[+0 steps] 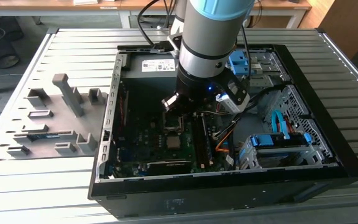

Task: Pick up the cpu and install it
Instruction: 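Close the cpu cover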

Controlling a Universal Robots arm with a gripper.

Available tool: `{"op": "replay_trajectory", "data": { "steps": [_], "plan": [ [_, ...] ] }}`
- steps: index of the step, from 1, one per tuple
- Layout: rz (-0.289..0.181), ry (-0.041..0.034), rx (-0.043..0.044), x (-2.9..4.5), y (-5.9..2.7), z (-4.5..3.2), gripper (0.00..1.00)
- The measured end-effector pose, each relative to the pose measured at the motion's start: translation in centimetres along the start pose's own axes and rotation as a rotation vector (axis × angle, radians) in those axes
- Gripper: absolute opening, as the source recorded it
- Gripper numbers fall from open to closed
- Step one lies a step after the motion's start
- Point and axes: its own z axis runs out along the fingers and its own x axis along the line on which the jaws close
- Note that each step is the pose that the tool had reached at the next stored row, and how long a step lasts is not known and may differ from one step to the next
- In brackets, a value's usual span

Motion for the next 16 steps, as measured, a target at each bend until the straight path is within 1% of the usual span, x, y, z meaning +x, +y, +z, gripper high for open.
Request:
{"op": "replay_trajectory", "data": {
  "steps": [10, 16],
  "plan": [
    [-0.067, 0.0082, 0.0011, 0.00, 0.00, 0.00, 0.10],
    [-0.133, 0.0162, 0.0023, 0.00, 0.00, 0.01, 0.10]
  ]
}}
